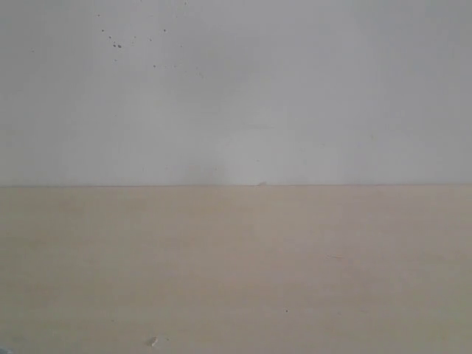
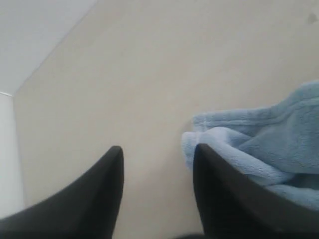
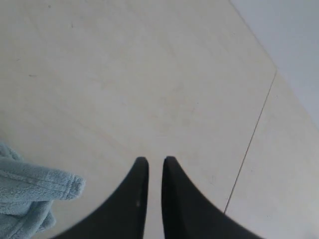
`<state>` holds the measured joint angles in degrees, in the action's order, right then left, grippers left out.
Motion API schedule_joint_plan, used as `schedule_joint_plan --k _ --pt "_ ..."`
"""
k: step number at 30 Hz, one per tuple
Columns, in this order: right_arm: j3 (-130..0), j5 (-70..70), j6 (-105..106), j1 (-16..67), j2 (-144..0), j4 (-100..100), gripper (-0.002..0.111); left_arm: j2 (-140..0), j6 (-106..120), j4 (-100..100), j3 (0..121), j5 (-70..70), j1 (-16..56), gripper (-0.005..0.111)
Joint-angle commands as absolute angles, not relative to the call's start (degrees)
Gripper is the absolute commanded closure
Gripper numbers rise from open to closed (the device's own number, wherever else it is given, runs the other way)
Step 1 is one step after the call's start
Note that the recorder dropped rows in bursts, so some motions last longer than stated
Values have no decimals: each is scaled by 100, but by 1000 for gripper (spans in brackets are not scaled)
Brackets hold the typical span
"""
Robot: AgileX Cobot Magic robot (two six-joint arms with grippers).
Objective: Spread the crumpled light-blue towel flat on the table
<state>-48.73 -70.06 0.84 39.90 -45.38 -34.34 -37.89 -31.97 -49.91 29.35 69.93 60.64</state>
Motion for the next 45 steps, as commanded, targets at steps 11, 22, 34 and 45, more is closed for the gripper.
schedule_joint_plan --k 11,22,34,45 --pt "-4861 -6810 0 3992 -4598 -3326 97 -6194 -5659 -4706 3050 4446 4379 67" --pt "-4861 -6405 0 3992 -4598 -2833 97 -6236 -5221 -3774 3050 3287 2733 73" --pt "-4861 -6336 0 3992 -4598 -2509 97 -7806 -4570 -3425 3050 2470 1907 54" --pt "-4861 -6337 0 3992 -4598 -2413 97 -8568 -5501 -5101 3050 2505 1896 54"
